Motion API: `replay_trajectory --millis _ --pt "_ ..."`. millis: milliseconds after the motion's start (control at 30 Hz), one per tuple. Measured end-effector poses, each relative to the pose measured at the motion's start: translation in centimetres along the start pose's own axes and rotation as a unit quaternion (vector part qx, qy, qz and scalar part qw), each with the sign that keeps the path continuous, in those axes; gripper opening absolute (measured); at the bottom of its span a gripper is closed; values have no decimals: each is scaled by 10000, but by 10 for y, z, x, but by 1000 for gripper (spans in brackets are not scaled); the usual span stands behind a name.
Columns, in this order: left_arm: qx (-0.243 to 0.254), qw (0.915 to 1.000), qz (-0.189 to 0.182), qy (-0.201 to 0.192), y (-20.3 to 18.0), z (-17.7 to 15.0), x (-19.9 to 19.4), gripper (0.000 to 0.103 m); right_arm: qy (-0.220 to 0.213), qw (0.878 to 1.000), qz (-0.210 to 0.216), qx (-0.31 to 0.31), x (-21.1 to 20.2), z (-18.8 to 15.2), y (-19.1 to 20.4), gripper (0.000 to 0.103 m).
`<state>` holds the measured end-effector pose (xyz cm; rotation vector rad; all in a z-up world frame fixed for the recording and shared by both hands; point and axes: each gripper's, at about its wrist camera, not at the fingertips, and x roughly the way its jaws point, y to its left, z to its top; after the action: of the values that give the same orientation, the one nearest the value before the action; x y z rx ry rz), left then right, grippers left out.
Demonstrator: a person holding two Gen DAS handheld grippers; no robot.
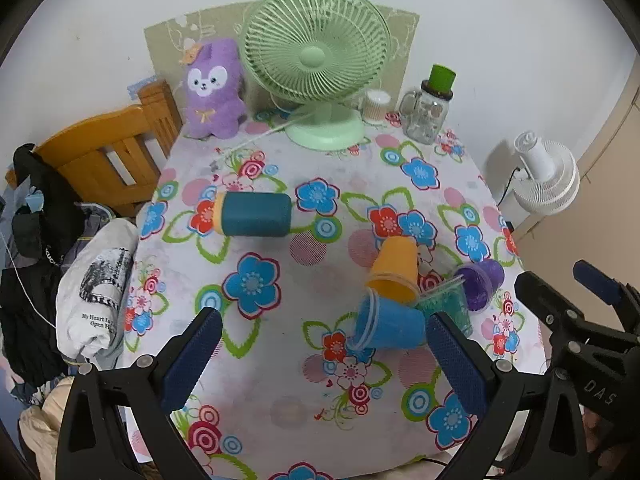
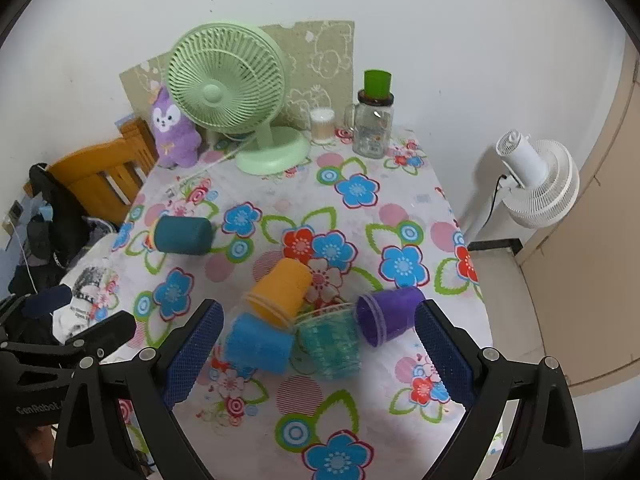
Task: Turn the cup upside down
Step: 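Move the right tool toward the blue cup lying on its side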
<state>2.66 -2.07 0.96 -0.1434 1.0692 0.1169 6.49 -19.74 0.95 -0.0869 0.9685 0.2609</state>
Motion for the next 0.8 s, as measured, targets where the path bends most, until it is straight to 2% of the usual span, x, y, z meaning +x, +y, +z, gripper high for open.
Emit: replay_trajectory --millis 167,400,800 --pt "6 9996 -14 292 -13 -2 24 103 250 9996 -84 -80 19 2 -13 98" --pt "-9 9988 55 496 -31 -4 54 103 522 9983 -121 -231 48 0 -31 98" --pt "105 9938 66 1107 -58 -25 118 103 1160 9925 -130 -353 104 -20 -56 98"
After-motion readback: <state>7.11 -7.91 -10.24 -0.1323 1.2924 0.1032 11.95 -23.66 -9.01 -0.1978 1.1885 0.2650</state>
